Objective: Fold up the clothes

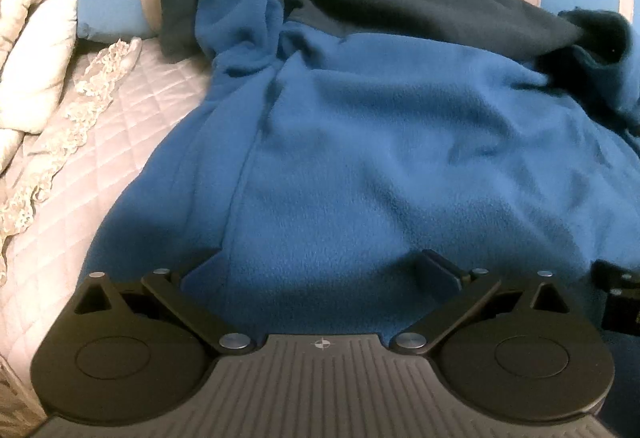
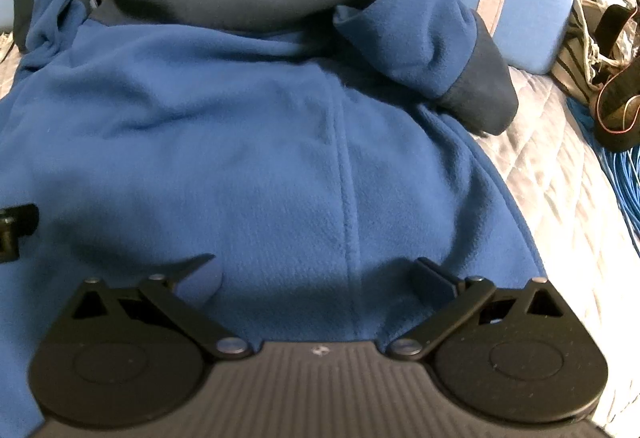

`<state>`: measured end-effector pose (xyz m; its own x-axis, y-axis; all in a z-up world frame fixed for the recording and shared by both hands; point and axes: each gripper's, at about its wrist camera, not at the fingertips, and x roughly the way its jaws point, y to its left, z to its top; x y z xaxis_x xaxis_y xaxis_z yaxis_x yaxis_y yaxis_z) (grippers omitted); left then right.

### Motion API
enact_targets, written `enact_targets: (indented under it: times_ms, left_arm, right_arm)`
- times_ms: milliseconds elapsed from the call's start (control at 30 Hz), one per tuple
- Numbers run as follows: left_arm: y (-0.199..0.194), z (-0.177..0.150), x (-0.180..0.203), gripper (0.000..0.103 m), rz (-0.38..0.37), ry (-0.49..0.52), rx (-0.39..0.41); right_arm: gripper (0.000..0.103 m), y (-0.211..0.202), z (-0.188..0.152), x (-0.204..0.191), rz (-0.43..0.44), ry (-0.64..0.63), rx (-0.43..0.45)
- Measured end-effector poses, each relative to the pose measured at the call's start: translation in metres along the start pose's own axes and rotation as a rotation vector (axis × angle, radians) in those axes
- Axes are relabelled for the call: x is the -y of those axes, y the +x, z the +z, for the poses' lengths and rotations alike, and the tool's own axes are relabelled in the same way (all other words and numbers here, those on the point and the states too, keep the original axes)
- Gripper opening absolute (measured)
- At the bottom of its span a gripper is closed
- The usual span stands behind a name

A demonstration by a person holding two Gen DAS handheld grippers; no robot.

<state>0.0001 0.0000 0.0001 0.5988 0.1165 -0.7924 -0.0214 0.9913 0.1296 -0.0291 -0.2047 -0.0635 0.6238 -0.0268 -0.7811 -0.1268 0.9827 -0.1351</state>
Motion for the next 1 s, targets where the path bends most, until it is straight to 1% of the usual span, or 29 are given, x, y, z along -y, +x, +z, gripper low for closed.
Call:
enact_targets:
  times_ms: [100, 167, 200, 267, 600, 667, 733, 800, 867, 1000]
  left_arm:
    - [0.001, 0.003, 0.000, 0.103, -0.008, -0.008, 0.001]
    - [0.002, 0.001, 0.005, 0.103, 0.010, 0.004, 0.016]
    - [0.001, -0.001, 0.002, 0.103, -0.006, -0.010, 0.026]
    - [0.003, 0.000, 0.002, 0.103, -0.006, -0.010, 0.018]
    - [0.005, -0.002, 0.005, 0.103, 0.012, 0.008, 0.027]
    - [0.005, -0.002, 0.006, 0.103, 0.019, 0.007, 0.027]
    - [0.005, -0.003, 0.006, 0.103, 0.026, 0.003, 0.028]
    - [0.004, -0.002, 0.008, 0.103, 0.034, 0.001, 0.027]
    - [0.004, -0.001, 0.008, 0.103, 0.041, -0.004, 0.024]
    - [0.005, 0.000, 0.006, 0.103, 0.036, -0.008, 0.018]
  right_arm:
    - [0.103, 0.000, 0.001, -0.002, 0.015, -0.003, 0.007]
    - [0.103, 0.001, 0.004, -0.004, 0.028, -0.004, -0.002]
    - [0.103, 0.004, 0.009, -0.002, 0.045, 0.002, -0.021]
    - [0.103, 0.007, 0.010, -0.002, 0.045, -0.003, -0.016]
    - [0.103, 0.006, 0.010, -0.005, 0.044, 0.016, 0.026]
    - [0.103, 0.007, 0.008, -0.006, 0.049, 0.015, 0.063]
    - [0.103, 0.009, 0.007, -0.007, 0.063, -0.016, 0.127]
    - [0.103, 0.014, 0.005, -0.005, 0.085, -0.008, 0.190]
    - [0.102, 0.016, 0.003, -0.004, 0.096, -0.029, 0.223]
    - [0.103, 0.012, -0.009, -0.006, 0.073, -0.035, 0.299]
